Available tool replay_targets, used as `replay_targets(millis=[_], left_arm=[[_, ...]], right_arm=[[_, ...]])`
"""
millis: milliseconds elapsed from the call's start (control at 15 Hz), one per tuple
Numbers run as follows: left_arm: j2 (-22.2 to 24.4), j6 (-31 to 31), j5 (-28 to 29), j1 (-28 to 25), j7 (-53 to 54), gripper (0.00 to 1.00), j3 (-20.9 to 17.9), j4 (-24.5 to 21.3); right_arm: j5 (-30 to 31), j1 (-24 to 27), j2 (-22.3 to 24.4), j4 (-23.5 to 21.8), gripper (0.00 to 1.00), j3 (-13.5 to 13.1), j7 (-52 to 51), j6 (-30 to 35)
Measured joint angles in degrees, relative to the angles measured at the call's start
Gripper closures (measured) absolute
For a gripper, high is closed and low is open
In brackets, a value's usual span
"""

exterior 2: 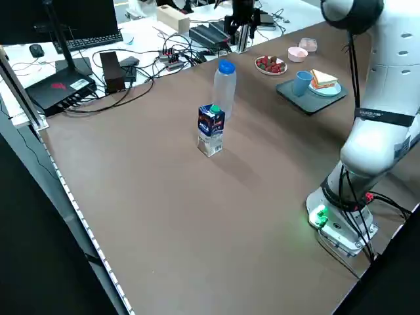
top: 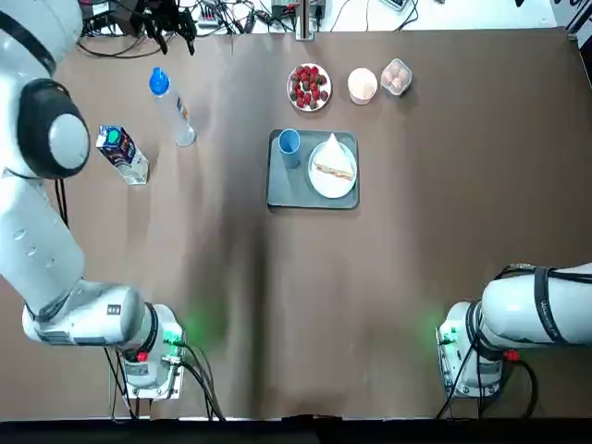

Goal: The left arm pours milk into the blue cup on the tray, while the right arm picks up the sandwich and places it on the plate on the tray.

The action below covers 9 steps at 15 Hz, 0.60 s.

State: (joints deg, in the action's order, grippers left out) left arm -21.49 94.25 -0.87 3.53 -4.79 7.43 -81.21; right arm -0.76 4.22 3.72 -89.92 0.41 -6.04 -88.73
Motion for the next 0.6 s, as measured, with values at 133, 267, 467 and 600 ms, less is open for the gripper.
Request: replay_targets(millis=[133, 267, 467, 600], left_arm=[[1.7, 0.0, -2.6, 7.3, -3.0, 0.0, -8.6, 0.6], [4.9, 0.0, -6.8, 10.7, -4.0, 0.0, -14.0, 1.0], [10.5, -0.6, -8.7, 10.4, -4.2, 0.0, -15.9, 0.1], [13.6, -0.9, -8.7, 9.4, -4.0, 0.0, -16.0, -2.4]], right_arm=[[-1.0, 0.9, 0.5, -0.1, 0.0, 0.0, 0.0, -0.1], [-1.3, 1.2, 0.8, -0.2, 0.0, -0.1, 0.0, -0.2], [-1.3, 1.2, 1.1, -0.8, 0.0, 0.0, 0.0, -0.5], [-1.3, 1.2, 1.1, -0.9, 0.0, 0.0, 0.0, -0.6]])
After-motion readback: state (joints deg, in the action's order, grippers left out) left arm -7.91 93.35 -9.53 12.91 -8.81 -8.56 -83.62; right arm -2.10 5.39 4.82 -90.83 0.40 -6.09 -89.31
